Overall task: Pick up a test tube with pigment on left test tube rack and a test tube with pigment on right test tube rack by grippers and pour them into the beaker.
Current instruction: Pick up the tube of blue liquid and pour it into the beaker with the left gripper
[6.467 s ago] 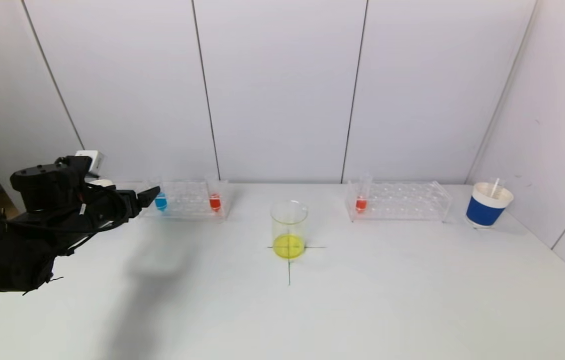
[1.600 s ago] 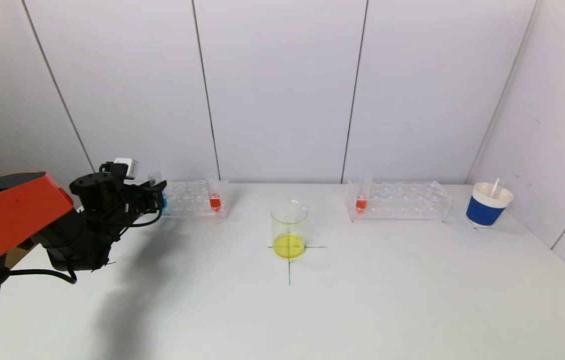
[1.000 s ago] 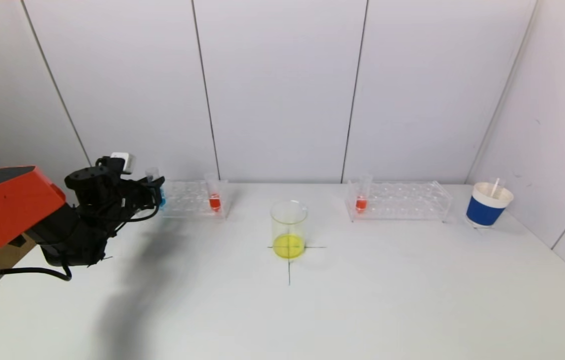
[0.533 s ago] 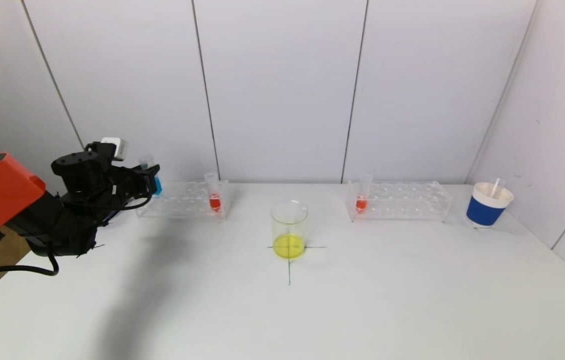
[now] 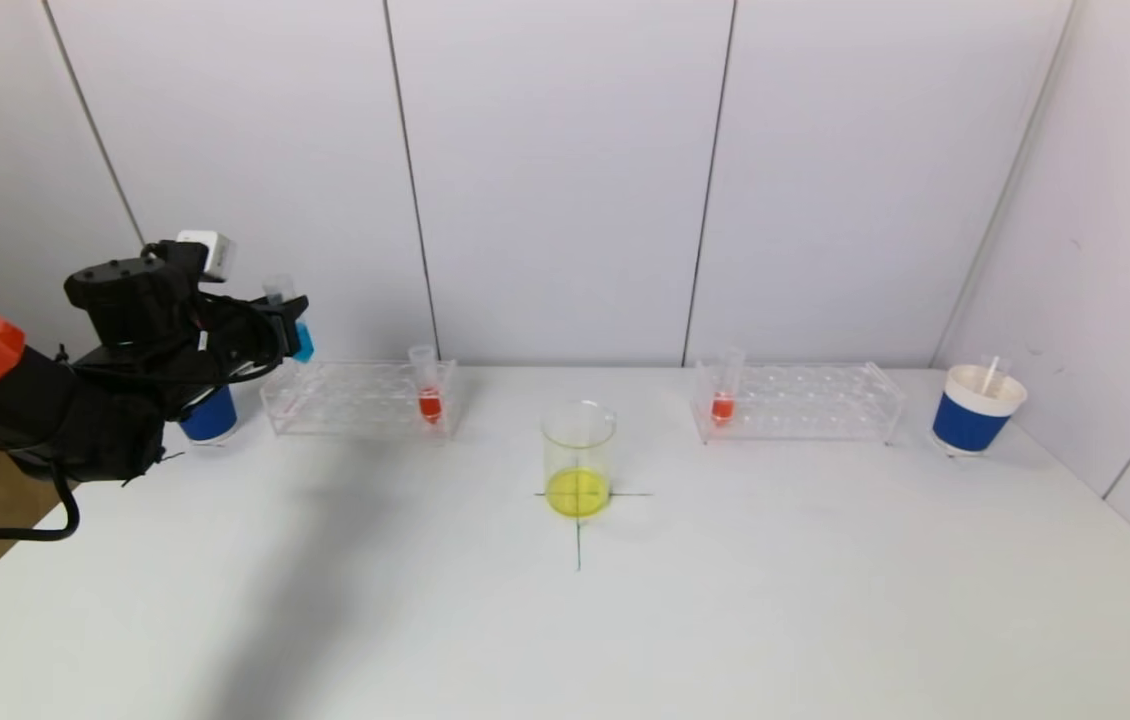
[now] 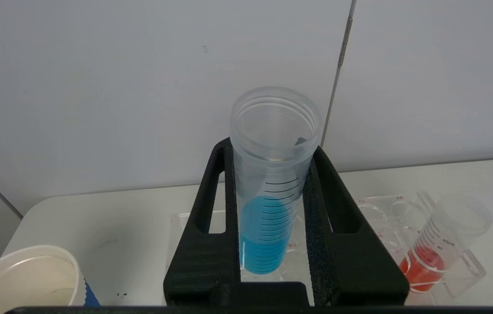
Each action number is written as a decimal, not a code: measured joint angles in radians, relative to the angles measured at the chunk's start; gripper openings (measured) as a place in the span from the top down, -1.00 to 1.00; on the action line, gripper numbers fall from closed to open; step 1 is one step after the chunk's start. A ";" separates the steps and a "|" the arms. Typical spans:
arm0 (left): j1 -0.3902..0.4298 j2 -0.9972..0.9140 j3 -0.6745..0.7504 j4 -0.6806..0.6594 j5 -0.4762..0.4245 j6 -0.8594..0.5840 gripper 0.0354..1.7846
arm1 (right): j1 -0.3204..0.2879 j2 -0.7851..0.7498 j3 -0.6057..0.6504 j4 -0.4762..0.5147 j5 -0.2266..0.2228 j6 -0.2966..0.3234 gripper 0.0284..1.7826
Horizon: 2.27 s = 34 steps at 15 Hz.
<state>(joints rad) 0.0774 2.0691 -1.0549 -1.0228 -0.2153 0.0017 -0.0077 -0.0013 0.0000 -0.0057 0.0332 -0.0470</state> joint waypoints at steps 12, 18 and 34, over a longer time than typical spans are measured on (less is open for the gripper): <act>-0.099 -0.199 -0.168 0.329 0.010 0.012 0.54 | 0.000 0.000 0.000 0.000 0.000 0.000 -0.99; -0.182 -0.220 -0.263 0.399 0.015 0.074 0.54 | 0.000 0.000 0.000 0.000 0.000 0.000 -0.99; -0.409 -0.089 -0.353 0.324 -0.001 0.324 0.54 | 0.000 0.000 0.000 0.000 0.000 0.000 -0.99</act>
<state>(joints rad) -0.3313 1.9800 -1.4081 -0.6985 -0.2168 0.3262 -0.0077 -0.0013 0.0000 -0.0057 0.0332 -0.0466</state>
